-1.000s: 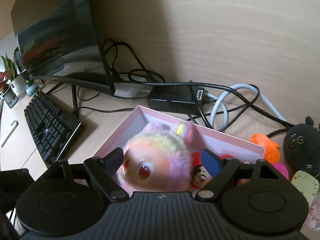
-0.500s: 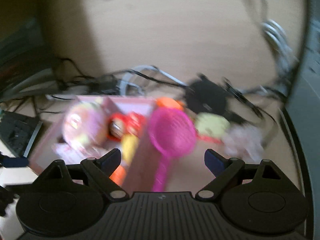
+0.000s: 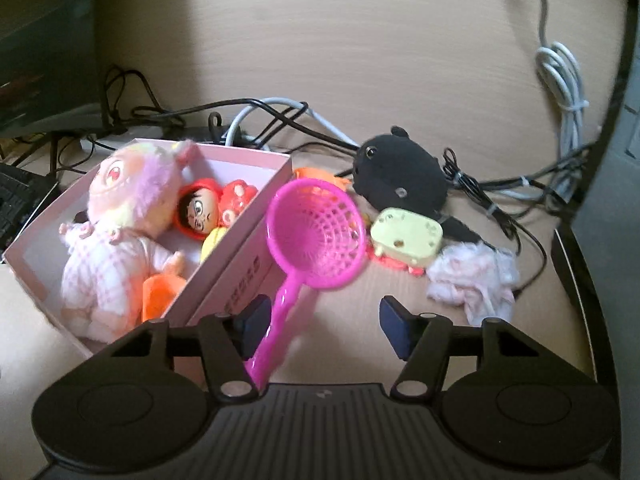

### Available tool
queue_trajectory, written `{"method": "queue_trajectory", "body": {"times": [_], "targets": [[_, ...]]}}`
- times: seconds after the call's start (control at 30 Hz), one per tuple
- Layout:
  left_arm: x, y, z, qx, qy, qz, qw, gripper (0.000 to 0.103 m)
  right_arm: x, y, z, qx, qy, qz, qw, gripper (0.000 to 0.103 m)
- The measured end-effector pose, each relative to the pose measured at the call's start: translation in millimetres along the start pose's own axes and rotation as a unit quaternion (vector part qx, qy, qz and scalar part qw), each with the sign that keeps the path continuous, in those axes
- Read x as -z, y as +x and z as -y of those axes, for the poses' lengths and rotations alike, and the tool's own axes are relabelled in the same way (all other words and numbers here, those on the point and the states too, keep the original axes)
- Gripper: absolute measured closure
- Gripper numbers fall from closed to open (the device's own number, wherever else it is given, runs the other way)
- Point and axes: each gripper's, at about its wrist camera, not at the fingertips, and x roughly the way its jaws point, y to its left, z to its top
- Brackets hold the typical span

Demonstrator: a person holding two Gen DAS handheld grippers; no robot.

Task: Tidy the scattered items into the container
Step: 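Move the right tool past the pink net toward the green keychain toy, then grasp the pale green keychain toy with the left tool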

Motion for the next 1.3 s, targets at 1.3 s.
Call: {"method": "queue_trajectory", "body": {"times": [1.3], "targets": [[19, 22, 94, 0.069, 0.138, -0.058, 0.9863, 0.006, 87, -87, 44, -0.011, 0.136, 0.006, 0.991, 0.034]]}}
